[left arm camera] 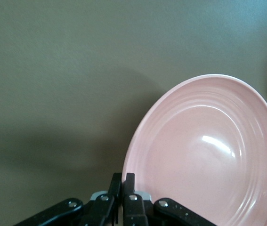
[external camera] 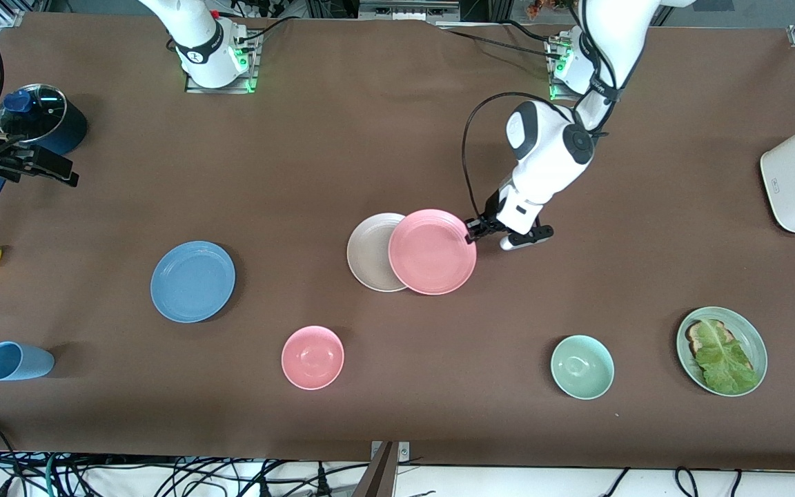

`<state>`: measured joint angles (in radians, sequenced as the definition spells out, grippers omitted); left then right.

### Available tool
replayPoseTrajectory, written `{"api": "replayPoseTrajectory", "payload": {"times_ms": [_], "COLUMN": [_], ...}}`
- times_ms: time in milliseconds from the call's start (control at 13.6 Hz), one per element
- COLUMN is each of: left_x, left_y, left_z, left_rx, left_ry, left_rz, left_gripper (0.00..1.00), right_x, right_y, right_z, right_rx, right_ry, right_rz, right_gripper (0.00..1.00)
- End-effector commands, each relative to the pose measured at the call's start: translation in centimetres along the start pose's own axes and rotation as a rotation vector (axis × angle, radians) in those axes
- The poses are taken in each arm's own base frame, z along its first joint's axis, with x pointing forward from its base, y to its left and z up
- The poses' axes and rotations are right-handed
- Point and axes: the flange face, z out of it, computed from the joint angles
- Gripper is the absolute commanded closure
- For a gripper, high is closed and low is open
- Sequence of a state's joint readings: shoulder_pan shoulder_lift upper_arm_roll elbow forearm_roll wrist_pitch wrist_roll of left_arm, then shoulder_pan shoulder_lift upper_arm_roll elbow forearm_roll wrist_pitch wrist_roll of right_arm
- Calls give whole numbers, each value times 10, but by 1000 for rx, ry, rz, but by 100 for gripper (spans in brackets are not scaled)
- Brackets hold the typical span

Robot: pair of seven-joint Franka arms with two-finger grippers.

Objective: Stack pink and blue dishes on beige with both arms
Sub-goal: 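Drag the pink plate with the left gripper onto the beige plate, then release the pink plate and raise the left gripper away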

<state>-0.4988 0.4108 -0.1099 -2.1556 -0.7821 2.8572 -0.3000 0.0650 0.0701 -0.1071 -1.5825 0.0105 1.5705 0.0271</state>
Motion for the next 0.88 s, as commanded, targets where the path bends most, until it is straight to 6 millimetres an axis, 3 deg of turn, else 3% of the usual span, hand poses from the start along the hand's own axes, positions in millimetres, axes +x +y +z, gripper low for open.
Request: {"api": "replayPoseTrajectory", "payload": {"times_ms": [0,441,808], "left_x": [-12,-41,-65], "left_y": [19,49,59], "left_z": [14,33,43], "left_rx": [-1,29,38], "left_ry": [29,77,72], "left_rz": [-40,-79,-113], "left_gripper": [100,100,100], "right_x": [-3,-4,-5], "right_y": [2,2,2], "right_z": [-8,-8,-9], "right_rx": [3,3,3], "right_ry": [1,1,1], "right_rz": [-11,-11,-14], "right_gripper": [0,0,0]}}
